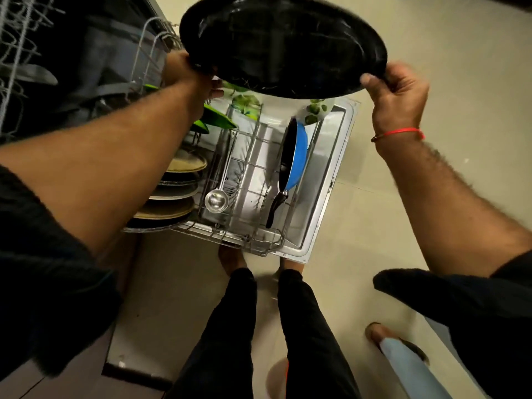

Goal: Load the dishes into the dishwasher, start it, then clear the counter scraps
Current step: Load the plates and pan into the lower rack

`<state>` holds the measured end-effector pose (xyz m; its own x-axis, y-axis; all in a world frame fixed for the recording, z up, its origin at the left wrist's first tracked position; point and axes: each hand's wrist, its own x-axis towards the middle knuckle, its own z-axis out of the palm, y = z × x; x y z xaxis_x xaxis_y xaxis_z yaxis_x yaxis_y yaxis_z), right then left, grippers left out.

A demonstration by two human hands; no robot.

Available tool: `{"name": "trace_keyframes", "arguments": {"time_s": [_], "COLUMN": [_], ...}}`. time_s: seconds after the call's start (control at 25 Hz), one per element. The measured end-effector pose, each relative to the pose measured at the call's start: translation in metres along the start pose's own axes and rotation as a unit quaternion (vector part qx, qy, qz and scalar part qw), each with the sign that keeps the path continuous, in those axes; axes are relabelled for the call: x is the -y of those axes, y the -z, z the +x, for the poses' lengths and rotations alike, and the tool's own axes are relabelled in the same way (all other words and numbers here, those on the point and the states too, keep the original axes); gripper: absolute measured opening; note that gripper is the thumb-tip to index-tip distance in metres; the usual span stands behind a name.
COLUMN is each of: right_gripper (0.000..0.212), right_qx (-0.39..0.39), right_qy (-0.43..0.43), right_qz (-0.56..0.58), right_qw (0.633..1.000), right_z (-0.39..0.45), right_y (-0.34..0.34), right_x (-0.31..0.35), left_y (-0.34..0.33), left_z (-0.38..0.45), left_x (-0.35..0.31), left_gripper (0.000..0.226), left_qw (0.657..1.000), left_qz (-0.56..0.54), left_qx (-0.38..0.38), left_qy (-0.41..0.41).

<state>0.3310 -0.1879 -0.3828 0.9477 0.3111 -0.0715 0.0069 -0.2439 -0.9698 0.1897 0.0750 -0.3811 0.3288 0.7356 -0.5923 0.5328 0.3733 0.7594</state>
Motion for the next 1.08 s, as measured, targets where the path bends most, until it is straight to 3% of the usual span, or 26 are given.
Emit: {"name": "trace_keyframes", "arguments": {"time_s": [0.28, 0.52, 0.76, 0.96, 1.08], "right_gripper": [0.026, 0.031, 0.023, 0.044, 0.051], "right_qx": [0.020, 0.023, 0.055, 0.112, 0.115], "right_qy": [-0.049, -0.076, -0.055, -0.044, 0.019], "right_qz": [-0.120, -0.138, -0.185, -0.237, -0.288], "right_qw": [0.991, 0.987, 0.980, 0.964, 0.950], "right_z": [-0.002, 0.005, 0.009, 0.007, -0.004], "right_y": [-0.013, -0.034, -0.055, -0.056, -0.051], "right_x": [-0.052, -0.052, -0.044, -0.044, -0.044], "left_y": [-0.026, -0.027, -0.018, -0.010, -0.012], "left_z": [0.030, 0.040, 0.041, 0.038, 0.025], "left_x": [0.031, 0.032, 0.037, 0.038, 0.038], "left_gripper": [0.011, 0.025, 0.037, 0.055, 0.062], "left_qw": [0.991, 0.982, 0.981, 0.957, 0.968], "left_qz": [0.129, 0.177, 0.192, 0.288, 0.245], "left_qx": [0.045, 0.058, 0.021, 0.017, 0.033], "left_qy": [0.006, 0.011, 0.013, -0.045, -0.043]}}
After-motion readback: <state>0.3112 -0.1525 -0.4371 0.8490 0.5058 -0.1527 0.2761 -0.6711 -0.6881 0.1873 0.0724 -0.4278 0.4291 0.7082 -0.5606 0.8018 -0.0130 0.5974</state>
